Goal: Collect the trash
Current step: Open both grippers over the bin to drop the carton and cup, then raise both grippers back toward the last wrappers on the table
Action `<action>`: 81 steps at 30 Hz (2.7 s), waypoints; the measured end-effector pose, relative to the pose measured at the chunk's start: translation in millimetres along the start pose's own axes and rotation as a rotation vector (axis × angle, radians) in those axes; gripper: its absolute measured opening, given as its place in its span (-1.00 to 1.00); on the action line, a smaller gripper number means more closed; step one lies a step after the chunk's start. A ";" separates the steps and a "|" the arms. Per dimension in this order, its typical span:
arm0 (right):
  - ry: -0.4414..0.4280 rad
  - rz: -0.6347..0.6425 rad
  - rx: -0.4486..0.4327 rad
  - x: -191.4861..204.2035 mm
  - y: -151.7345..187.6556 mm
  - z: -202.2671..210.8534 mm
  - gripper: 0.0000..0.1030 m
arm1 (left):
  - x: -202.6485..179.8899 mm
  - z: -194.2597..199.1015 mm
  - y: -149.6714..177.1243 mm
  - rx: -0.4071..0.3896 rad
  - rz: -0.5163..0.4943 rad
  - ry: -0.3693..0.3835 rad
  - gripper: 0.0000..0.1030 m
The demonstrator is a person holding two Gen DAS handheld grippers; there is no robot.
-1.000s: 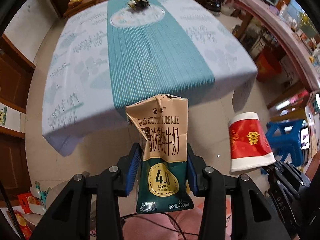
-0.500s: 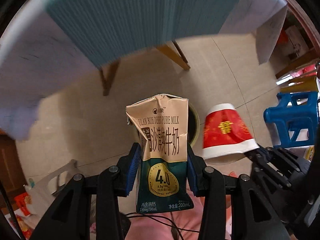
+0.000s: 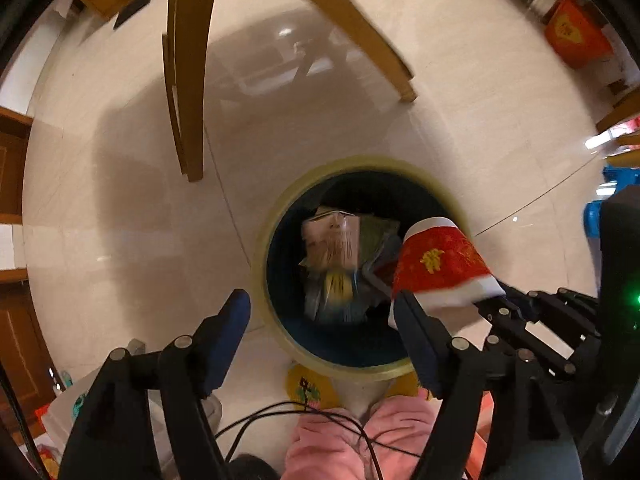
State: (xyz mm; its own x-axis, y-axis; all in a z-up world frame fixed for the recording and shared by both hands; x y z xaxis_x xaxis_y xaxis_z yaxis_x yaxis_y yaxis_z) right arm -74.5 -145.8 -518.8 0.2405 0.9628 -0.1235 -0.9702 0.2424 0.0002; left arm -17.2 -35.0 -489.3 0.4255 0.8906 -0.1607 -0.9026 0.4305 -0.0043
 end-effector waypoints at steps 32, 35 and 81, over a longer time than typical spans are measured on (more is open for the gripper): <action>-0.045 -0.048 -0.101 -6.1 -9.1 164.1 -0.35 | 11.4 177.1 16.5 -0.155 0.046 -0.058 0.68; -0.064 -0.051 -0.129 -8.3 -7.8 202.8 -0.35 | 6.3 221.4 21.3 -0.188 0.037 -0.073 0.68; -0.123 0.191 -0.774 21.9 -241.6 578.9 -0.32 | 70.8 623.3 -182.9 -0.836 -0.066 -0.310 0.66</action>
State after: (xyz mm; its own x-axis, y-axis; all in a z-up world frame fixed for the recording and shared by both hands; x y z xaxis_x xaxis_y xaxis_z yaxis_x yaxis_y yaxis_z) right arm 182.6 -114.0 52.9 0.0261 0.9964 -0.0808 -0.7297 -0.0362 -0.6828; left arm 218.7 40.9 115.3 0.3672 0.9197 0.1391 -0.5764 0.3424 -0.7420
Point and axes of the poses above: each gripper's, at about its wrist camera, not at the fingertips, and z roughly against the way its jaws point, x to its left, y to its underside, the point moved 6 cm from there along -z, roughly the way its jaws point, and after that the axes turned 12 degrees about y, right-handed, at the moved point
